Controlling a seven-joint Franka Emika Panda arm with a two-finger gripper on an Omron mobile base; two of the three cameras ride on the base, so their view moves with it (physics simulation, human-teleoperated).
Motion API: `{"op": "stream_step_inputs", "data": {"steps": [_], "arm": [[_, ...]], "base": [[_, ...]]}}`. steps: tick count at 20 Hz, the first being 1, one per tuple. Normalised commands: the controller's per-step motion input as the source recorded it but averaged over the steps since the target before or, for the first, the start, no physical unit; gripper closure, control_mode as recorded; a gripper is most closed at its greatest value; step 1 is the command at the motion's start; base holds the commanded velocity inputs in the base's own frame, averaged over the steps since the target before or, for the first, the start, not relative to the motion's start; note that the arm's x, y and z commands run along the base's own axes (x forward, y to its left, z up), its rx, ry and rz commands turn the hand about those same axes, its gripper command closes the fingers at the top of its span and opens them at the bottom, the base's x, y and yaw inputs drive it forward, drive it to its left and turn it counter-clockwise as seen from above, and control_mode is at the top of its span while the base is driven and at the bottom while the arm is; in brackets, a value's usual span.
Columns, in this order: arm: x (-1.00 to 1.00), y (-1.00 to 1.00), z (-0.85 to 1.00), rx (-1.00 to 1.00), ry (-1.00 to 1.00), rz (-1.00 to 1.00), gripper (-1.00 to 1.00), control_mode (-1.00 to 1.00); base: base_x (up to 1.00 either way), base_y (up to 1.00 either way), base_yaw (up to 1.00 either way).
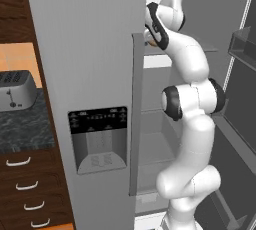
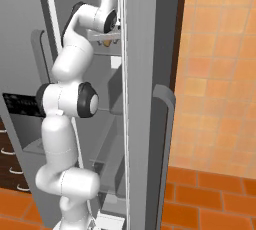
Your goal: Place one sweet potato and one chicken drumstick in each tupperware on the nearby counter, to pack two identical lunches.
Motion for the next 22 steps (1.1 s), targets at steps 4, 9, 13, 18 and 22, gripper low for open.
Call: {"op": "stream_step_inputs", "data": {"steps": [4,9,13,18,22], "arm": [[0.05,-0.02,-1.0,0.1,-0.06,-0.09,1.0,-1.0],[-0.21,-0.14,-0.42,0.2,-0.05,-0.04,1.0,-1.0],[-0.86,-0.25,0.32,0.04,-0.12,0.02,1.0,-1.0],[-1.0,-0.04,0.26,0.01,-0.17,0.0,1.0,-1.0],[-1.0,0.0,-0.29,0.1,-0.14,-0.03,1.0,-1.0]], "base": [[0.0,0.0,0.0],[0.0,0.0,0.0],[0.0,0.0,0.0],[0.0,0.0,0.0],[0.0,0.0,0.0]]}}
